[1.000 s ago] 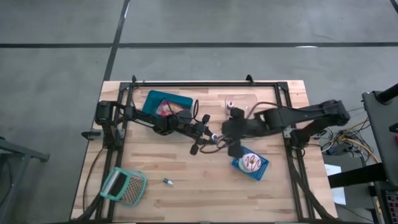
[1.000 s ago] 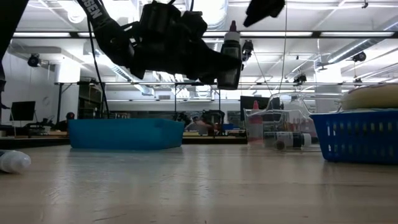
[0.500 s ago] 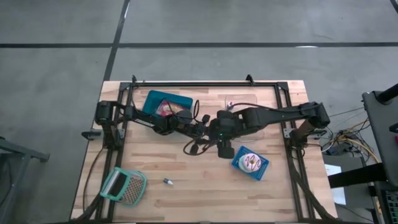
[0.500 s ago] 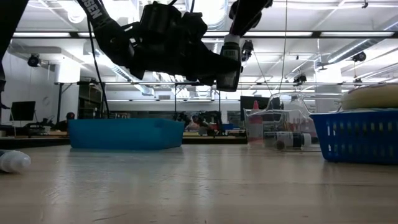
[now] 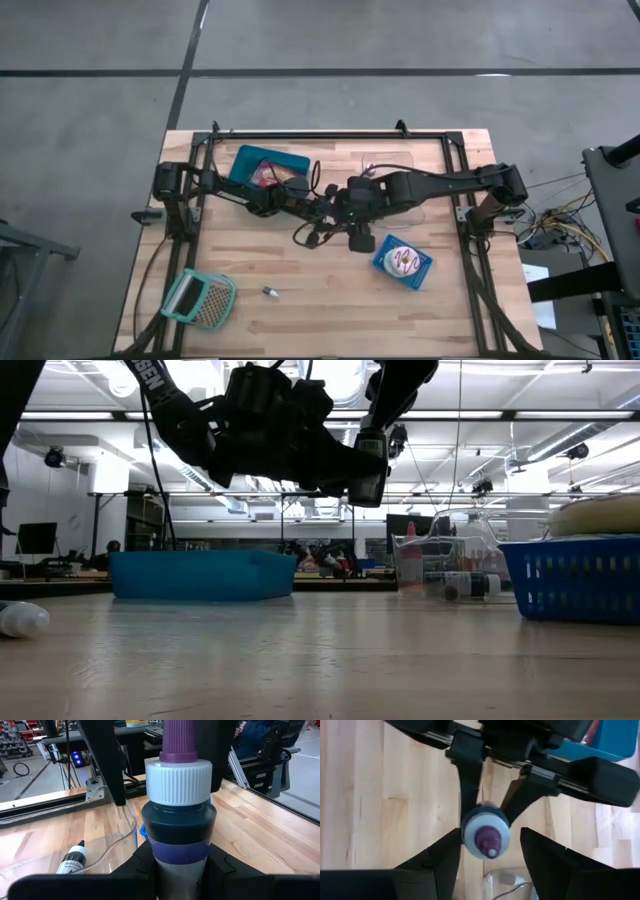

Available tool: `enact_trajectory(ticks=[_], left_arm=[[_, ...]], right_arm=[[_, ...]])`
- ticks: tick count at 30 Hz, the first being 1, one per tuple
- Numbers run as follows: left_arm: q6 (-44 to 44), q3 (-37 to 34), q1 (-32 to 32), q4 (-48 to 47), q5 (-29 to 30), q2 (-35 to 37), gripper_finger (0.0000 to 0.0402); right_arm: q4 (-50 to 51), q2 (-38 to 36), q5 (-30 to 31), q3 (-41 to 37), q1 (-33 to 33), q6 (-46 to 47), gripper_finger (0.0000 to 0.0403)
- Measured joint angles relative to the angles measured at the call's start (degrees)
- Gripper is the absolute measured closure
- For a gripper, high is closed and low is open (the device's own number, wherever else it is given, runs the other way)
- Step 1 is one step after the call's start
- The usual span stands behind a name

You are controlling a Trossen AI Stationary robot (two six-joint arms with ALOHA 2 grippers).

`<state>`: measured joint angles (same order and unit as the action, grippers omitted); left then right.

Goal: Pick & Place Food Item
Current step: Put the large purple food coloring bottle into the transparent bin

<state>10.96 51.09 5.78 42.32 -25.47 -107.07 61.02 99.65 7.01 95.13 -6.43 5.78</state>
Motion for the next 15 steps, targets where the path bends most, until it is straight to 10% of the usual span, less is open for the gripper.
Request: enact_trajectory(ticks=[15], left_arm=[[0.0, 0.11, -0.04, -0.04, -0.07, 0.09, 0.0315]], right_arm=[[-1.84, -0.01, -2.76, -0.12, 0.17, -1.81, 0.0293]])
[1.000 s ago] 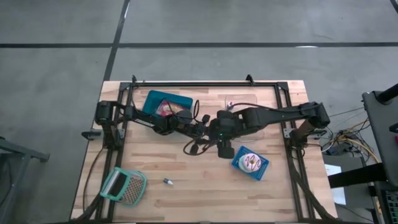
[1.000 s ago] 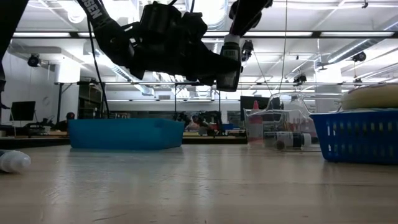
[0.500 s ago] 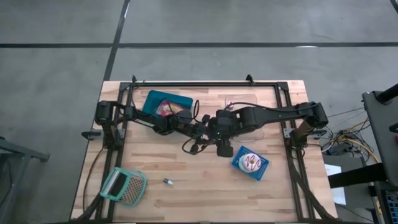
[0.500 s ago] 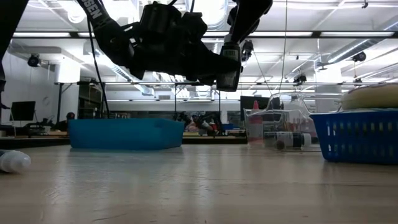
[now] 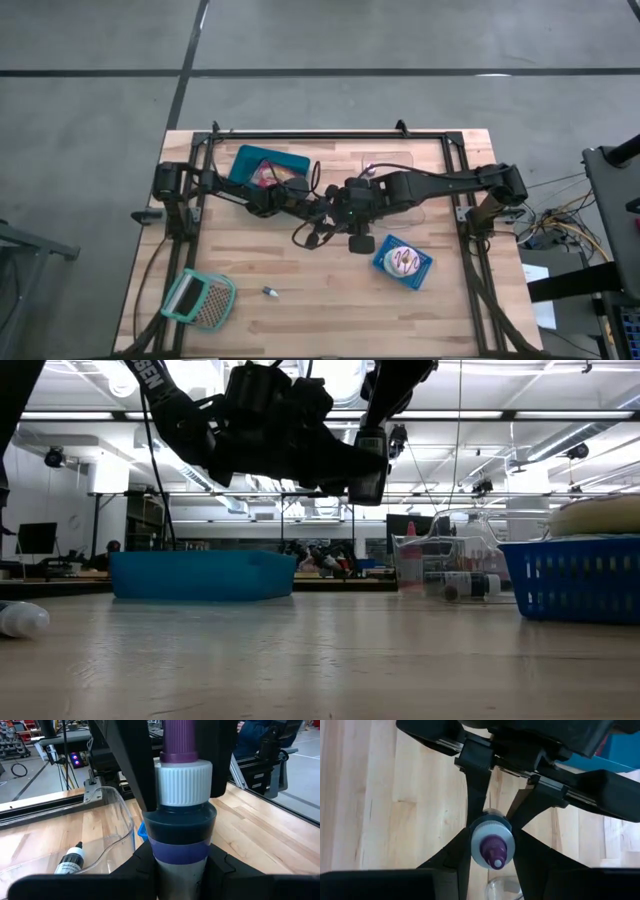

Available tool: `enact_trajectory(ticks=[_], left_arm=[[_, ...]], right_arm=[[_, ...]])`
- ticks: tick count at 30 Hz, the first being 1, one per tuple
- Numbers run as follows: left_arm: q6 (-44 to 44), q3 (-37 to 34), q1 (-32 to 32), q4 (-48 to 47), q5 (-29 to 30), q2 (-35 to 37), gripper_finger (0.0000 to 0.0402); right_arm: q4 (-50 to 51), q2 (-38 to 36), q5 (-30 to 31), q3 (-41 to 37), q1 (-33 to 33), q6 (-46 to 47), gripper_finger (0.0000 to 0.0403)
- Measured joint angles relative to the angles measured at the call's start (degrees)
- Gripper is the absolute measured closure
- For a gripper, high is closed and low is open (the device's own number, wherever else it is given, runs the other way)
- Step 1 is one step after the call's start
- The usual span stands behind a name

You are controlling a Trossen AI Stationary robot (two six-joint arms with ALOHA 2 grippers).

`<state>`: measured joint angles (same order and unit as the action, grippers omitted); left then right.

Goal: Pick & Place Food Item
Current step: Put the large purple food coloring bottle into the transparent bin

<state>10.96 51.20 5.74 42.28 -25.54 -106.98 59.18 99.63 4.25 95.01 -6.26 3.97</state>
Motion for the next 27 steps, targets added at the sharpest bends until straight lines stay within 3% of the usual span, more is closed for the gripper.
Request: enact_trajectory(ticks=[27], left_arm=[[0.87, 0.0, 0.04, -0.83, 0.26, -0.11, 0.0315]], right_arm=[[-1.51, -0.15, 0.01, -2.87, -0.44, -1.97, 0.0293]])
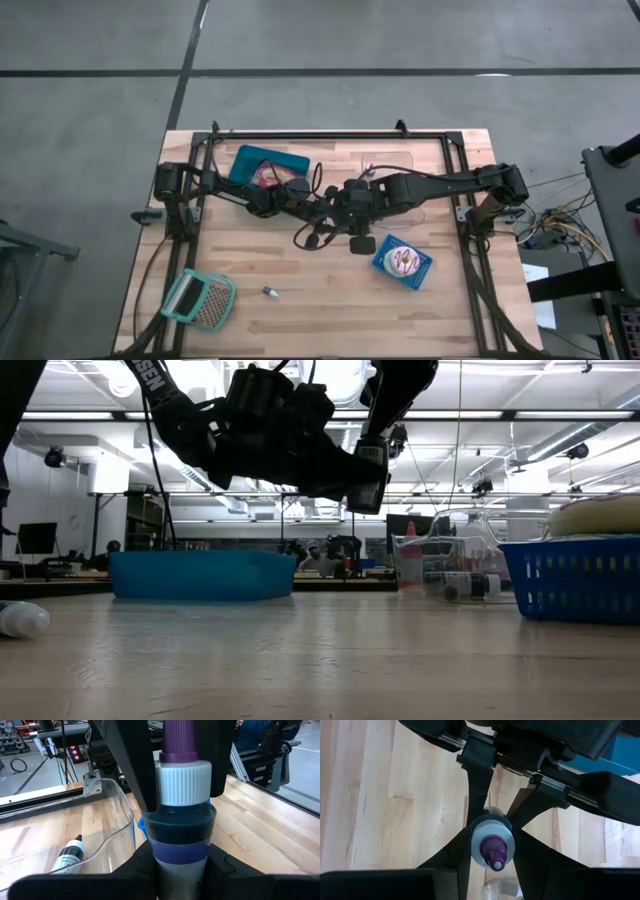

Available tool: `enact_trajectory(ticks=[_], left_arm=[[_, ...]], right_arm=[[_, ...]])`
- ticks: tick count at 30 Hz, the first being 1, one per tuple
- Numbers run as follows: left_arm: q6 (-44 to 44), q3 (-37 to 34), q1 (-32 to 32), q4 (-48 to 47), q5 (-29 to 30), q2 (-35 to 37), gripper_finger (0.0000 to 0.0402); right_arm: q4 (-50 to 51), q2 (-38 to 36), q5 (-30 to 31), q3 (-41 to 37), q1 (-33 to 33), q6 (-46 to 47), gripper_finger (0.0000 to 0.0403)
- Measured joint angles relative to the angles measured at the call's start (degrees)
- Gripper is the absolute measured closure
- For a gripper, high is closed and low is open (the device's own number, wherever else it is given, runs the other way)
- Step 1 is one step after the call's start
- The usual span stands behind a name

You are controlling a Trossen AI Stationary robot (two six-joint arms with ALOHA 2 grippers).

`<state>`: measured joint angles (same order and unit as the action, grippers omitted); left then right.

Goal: Pick & Place Food Item
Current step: Put the large purple food coloring bottle into the transparent bin

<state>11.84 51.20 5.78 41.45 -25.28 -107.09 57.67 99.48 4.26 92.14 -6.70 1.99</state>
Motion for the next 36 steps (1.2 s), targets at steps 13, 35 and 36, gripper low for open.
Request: enact_trajectory(ticks=[13, 35, 36], left_arm=[[0.22, 0.0, 0.0, -0.08, -0.07, 0.0, 0.0316], [0.16, 0.09, 0.0, -0.39, -0.2, 0.0, 0.0316], [0.02, 0.09, -0.01, -0.39, -0.2, 0.0, 0.0308]], right_arm=[[-0.11, 0.09, -0.07, -0.07, -0.04, -0.12, 0.0293], [-0.2, 0.13, -0.27, -0.11, -0.04, -0.24, 0.0294], [-0.21, 0.13, -0.28, -0.11, -0.04, -0.25, 0.0294]])
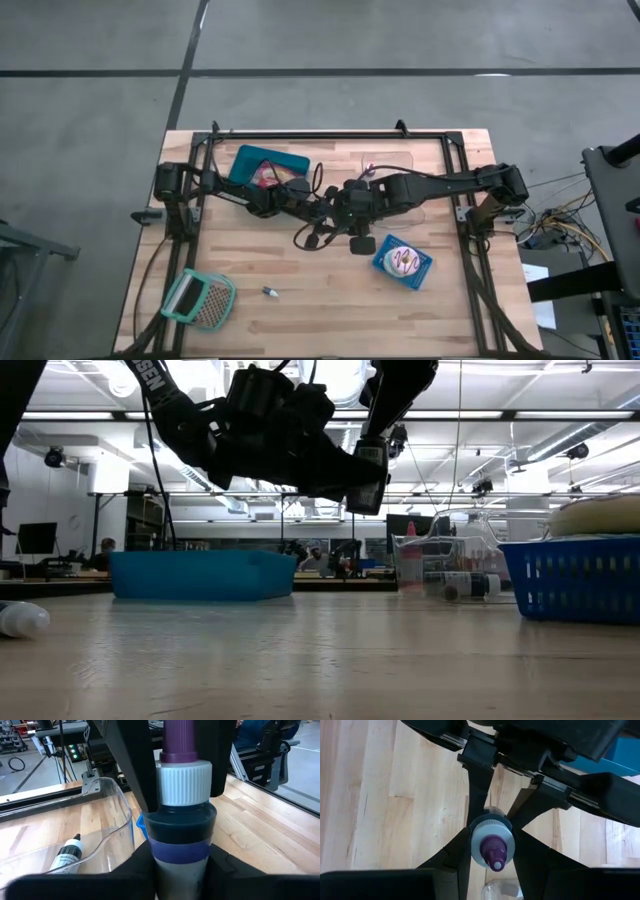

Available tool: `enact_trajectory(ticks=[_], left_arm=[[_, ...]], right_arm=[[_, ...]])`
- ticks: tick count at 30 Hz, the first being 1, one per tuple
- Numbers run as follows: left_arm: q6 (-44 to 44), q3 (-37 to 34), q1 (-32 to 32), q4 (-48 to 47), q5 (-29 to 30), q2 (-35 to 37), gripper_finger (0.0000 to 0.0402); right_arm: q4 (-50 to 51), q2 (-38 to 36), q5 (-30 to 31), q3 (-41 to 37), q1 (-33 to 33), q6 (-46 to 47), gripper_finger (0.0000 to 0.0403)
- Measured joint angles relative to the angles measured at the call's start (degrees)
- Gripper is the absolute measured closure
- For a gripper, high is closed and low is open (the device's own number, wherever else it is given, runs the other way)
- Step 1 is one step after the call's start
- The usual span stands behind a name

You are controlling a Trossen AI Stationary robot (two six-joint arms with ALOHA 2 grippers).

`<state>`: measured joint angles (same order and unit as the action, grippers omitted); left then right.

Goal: Pick & Place Food Item
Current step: Put the large purple food coloring bottle into the transparent bin

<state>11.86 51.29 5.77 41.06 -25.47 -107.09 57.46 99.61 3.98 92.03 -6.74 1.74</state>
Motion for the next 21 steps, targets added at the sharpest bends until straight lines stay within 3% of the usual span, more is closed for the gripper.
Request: enact_trajectory(ticks=[7, 11, 15, 21], left_arm=[[-3.18, 0.46, -0.16, 1.22, -0.63, 0.41, 0.0134], [-5.02, 0.33, -0.1, 0.77, -2.56, 0.44, 0.0067], [-5.02, 0.28, -0.19, -0.61, -5.83, 0.46, 0.0037], [-3.34, 0.14, -0.13, -4.04, -5.85, 0.55, 0.0035]], right_arm=[[0.69, 0.42, -1.02, -0.31, -0.11, -0.16, 0.0294], [0.5, 0.22, -0.78, -0.28, -0.11, -0.06, 0.0294], [0.44, 0.2, -0.59, -0.31, -0.11, -0.01, 0.0294], [1.09, 0.15, -0.16, -0.31, -0.16, 0.41, 0.0294]])
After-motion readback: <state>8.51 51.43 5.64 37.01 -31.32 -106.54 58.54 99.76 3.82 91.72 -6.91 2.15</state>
